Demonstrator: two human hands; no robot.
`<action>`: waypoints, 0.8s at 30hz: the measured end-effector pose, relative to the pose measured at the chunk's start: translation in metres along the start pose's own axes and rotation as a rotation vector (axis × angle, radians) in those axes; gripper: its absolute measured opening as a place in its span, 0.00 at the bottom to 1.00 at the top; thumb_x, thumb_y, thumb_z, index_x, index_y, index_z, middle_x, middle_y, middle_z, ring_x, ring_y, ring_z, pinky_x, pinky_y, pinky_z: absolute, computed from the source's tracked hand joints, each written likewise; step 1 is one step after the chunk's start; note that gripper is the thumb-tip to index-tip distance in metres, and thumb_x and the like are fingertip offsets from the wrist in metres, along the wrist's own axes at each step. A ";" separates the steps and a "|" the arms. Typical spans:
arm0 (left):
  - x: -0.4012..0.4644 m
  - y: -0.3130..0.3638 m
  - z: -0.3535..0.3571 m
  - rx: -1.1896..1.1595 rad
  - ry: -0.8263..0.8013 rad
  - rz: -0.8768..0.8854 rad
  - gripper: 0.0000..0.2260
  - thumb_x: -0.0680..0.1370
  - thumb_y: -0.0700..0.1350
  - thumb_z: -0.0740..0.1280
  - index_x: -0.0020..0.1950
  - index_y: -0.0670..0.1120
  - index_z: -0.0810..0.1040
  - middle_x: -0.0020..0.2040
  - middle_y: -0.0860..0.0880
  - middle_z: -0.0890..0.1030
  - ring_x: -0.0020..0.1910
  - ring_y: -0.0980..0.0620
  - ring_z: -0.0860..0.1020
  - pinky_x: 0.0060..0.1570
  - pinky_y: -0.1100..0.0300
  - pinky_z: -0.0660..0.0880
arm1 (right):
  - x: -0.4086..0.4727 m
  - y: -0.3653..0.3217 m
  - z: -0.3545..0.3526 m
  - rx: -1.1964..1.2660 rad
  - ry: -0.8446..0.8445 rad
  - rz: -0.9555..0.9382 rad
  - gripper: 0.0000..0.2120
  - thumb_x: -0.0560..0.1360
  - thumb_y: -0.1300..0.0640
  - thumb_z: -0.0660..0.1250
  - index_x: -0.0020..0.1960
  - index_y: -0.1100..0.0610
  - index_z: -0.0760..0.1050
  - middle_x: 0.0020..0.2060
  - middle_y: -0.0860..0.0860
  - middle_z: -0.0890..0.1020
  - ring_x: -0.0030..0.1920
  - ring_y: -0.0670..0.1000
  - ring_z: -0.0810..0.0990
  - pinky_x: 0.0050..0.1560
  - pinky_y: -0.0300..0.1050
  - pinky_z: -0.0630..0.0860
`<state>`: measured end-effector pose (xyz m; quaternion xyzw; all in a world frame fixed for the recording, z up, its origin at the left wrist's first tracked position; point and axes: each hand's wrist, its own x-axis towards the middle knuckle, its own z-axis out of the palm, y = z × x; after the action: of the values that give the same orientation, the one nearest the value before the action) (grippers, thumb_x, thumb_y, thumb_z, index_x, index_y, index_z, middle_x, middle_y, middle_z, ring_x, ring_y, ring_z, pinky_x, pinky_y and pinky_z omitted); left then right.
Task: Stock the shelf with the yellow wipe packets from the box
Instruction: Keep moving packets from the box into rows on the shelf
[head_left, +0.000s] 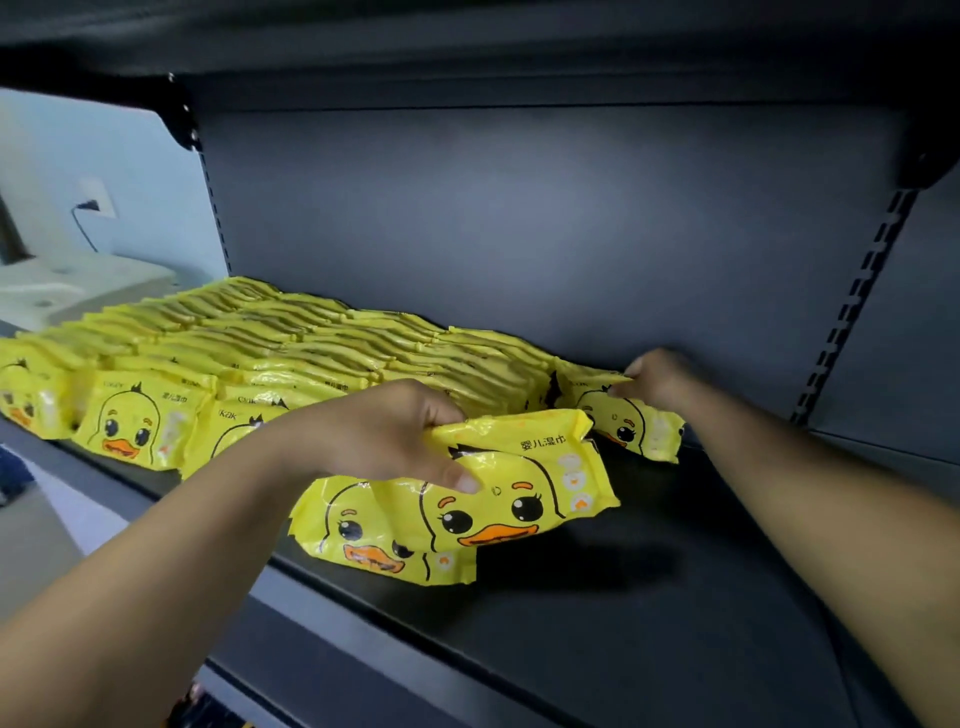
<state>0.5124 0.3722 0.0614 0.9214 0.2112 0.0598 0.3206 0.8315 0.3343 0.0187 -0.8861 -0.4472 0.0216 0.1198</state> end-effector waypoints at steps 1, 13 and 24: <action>0.000 0.001 0.002 0.000 -0.001 0.002 0.07 0.68 0.48 0.74 0.35 0.47 0.78 0.29 0.58 0.73 0.30 0.62 0.70 0.31 0.69 0.66 | 0.001 0.000 0.001 -0.010 0.017 0.003 0.21 0.73 0.47 0.67 0.28 0.57 0.65 0.26 0.52 0.69 0.31 0.51 0.69 0.30 0.41 0.59; 0.015 0.008 0.017 0.117 -0.076 0.003 0.22 0.67 0.56 0.74 0.46 0.37 0.77 0.36 0.46 0.72 0.36 0.51 0.69 0.38 0.56 0.65 | -0.011 0.013 -0.014 -0.196 0.238 0.150 0.19 0.75 0.45 0.63 0.56 0.58 0.75 0.57 0.57 0.78 0.58 0.58 0.76 0.50 0.45 0.73; 0.071 0.052 0.037 0.291 -0.153 0.054 0.08 0.71 0.50 0.71 0.42 0.47 0.77 0.31 0.55 0.72 0.31 0.59 0.69 0.31 0.66 0.65 | -0.143 -0.007 -0.054 0.700 -0.408 -0.299 0.06 0.72 0.48 0.68 0.46 0.48 0.74 0.43 0.43 0.80 0.45 0.44 0.78 0.48 0.40 0.74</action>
<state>0.6038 0.3449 0.0627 0.9654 0.1676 -0.0331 0.1971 0.7482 0.2140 0.0626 -0.6951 -0.5508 0.3292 0.3242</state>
